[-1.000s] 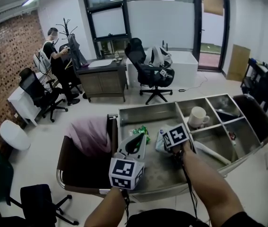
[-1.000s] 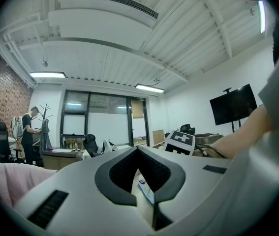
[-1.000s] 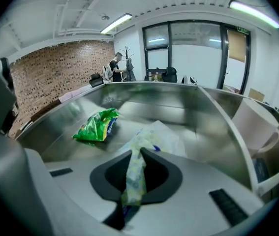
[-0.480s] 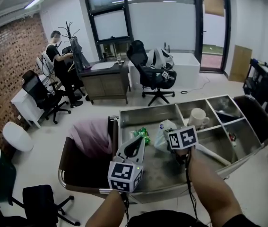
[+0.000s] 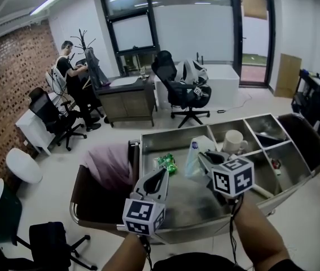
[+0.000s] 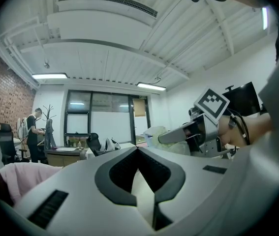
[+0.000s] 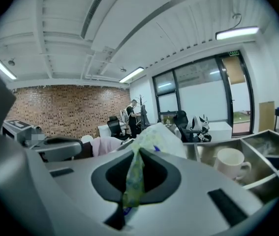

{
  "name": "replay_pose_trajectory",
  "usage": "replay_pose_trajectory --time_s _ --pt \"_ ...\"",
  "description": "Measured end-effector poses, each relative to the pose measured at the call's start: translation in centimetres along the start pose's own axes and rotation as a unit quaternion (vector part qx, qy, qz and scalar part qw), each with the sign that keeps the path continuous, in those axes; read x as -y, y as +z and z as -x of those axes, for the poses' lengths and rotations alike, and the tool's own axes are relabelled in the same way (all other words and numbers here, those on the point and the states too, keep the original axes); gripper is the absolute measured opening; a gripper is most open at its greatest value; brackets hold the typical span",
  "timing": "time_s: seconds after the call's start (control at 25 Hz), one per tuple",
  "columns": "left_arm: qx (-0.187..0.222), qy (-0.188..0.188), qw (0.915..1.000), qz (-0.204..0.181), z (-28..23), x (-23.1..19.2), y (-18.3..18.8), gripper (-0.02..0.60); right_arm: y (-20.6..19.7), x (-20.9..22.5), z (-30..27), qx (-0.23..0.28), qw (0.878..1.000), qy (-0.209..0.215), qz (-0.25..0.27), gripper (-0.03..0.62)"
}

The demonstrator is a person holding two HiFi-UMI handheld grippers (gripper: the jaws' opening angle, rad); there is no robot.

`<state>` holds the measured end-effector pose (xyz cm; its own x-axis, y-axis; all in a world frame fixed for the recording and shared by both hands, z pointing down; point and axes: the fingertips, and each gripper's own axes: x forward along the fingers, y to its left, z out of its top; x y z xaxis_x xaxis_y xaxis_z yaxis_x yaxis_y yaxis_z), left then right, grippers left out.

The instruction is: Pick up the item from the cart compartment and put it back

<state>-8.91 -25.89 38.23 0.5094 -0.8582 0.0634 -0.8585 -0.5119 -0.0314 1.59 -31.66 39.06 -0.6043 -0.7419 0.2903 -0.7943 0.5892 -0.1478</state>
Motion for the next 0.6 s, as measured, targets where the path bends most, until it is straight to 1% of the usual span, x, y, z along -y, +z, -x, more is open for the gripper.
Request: replay_pose_trajectory --time_s 0.16,0.36,0.48,0.6 --pt "0.001 0.011 0.9999 0.000 0.7 0.1 0.1 0.000 1.1 -1.1 2.9 0.030 0.999 0.010 0.016 0.021" --pt "0.010 0.024 0.9996 0.010 1.5 0.2 0.3 0.000 1.6 -2.4 6.6 0.068 0.997 0.022 0.021 0.021" --pt "0.016 0.026 0.9995 0.009 2.4 0.6 0.6 0.000 1.5 -3.2 8.7 0.087 0.996 0.028 0.023 0.021" --pt "0.025 0.027 0.9993 0.008 3.3 1.2 0.9 0.000 0.9 -3.8 10.5 0.095 0.995 0.036 0.022 0.020"
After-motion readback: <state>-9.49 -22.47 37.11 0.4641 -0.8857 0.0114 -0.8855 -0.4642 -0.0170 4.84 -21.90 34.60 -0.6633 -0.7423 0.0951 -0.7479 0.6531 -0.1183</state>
